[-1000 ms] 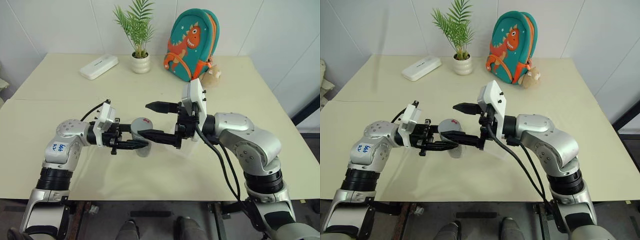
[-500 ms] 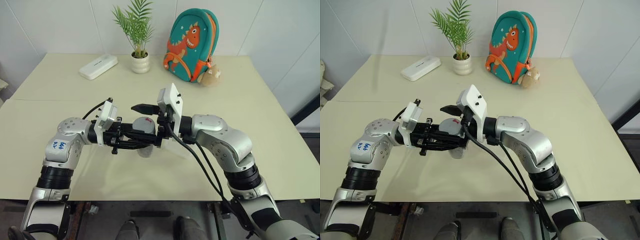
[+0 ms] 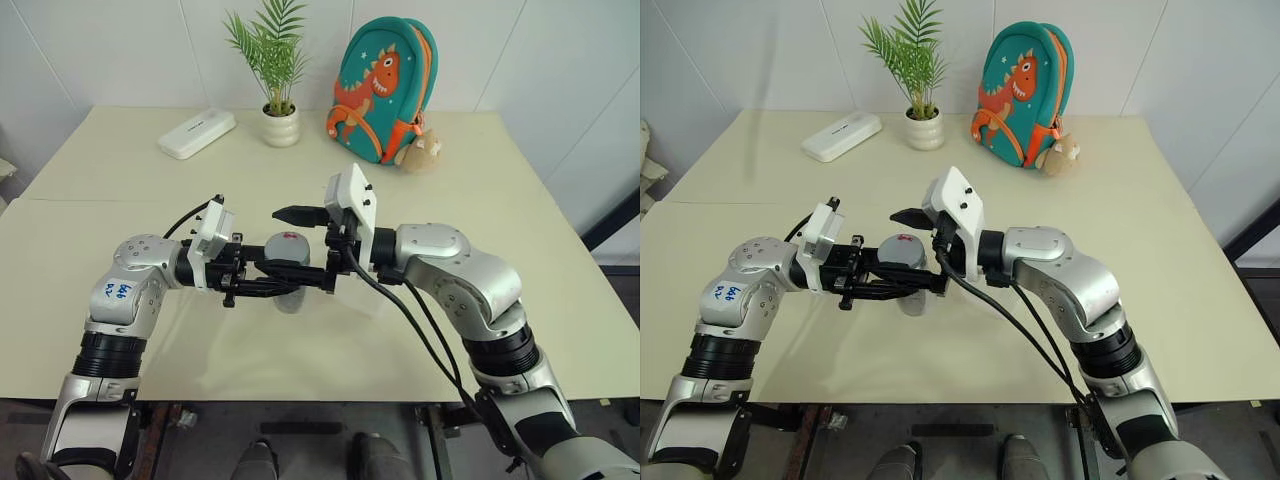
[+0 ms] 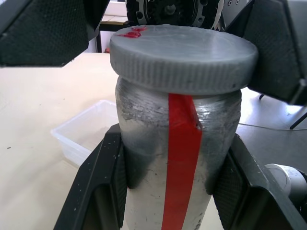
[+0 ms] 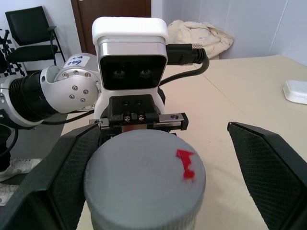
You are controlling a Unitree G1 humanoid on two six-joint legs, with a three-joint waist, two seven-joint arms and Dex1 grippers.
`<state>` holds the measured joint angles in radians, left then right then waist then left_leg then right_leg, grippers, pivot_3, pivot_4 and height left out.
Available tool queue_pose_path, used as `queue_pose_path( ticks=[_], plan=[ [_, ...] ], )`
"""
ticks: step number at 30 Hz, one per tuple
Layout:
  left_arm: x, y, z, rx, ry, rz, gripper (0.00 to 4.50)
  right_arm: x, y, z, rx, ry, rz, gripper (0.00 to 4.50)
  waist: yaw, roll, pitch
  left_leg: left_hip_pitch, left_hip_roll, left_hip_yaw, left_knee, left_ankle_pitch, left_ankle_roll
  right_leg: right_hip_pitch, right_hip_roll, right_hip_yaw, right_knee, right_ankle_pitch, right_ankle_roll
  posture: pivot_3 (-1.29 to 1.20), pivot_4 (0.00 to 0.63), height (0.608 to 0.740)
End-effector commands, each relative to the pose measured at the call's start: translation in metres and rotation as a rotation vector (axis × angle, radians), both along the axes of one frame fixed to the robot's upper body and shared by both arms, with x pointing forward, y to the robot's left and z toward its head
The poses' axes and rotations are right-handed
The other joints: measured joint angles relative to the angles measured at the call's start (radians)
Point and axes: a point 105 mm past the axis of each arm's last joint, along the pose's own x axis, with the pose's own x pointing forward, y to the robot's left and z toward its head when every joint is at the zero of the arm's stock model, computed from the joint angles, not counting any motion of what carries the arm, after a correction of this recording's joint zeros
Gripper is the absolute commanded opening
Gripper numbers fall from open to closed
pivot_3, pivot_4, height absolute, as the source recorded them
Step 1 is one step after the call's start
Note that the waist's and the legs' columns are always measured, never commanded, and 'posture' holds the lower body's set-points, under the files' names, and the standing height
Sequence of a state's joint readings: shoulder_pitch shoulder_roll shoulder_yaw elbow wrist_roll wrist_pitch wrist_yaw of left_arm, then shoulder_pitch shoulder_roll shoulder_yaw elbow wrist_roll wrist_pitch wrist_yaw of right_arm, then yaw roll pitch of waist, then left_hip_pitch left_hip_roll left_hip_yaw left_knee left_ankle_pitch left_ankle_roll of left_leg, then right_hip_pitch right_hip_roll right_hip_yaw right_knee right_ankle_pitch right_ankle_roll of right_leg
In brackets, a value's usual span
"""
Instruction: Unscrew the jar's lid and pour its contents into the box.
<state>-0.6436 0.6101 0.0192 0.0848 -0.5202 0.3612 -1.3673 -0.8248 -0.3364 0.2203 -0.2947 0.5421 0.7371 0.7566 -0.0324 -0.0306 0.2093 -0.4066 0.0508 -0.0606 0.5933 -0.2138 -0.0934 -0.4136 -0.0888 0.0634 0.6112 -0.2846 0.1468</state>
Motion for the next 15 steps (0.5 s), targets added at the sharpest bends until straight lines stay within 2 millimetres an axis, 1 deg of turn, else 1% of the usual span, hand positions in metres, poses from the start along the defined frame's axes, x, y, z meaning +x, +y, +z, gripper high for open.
queue_pose_path(
  ticks=[1, 15],
  plan=[
    [-0.004, 0.001, 0.013, -0.012, -0.068, -0.023, 1.92, 0.005, -0.023, 0.011, 0.020, -0.031, -0.092, 4.44, 0.002, 0.000, 0.000, 0.000, 0.000, 0.000, 0.000, 0.000, 0.000, 0.000, 0.000, 0.000, 0.000, 0.000, 0.000, 0.00, 0.150, 0.740],
    [0.002, 0.002, 0.012, -0.009, -0.071, -0.014, 1.92, -0.001, -0.038, 0.015, 0.004, -0.038, -0.130, 4.44, 0.001, 0.000, 0.000, 0.000, 0.000, 0.000, 0.000, 0.000, 0.000, 0.000, 0.000, 0.000, 0.000, 0.000, 0.000, 0.00, 0.150, 0.740]
  ],
)
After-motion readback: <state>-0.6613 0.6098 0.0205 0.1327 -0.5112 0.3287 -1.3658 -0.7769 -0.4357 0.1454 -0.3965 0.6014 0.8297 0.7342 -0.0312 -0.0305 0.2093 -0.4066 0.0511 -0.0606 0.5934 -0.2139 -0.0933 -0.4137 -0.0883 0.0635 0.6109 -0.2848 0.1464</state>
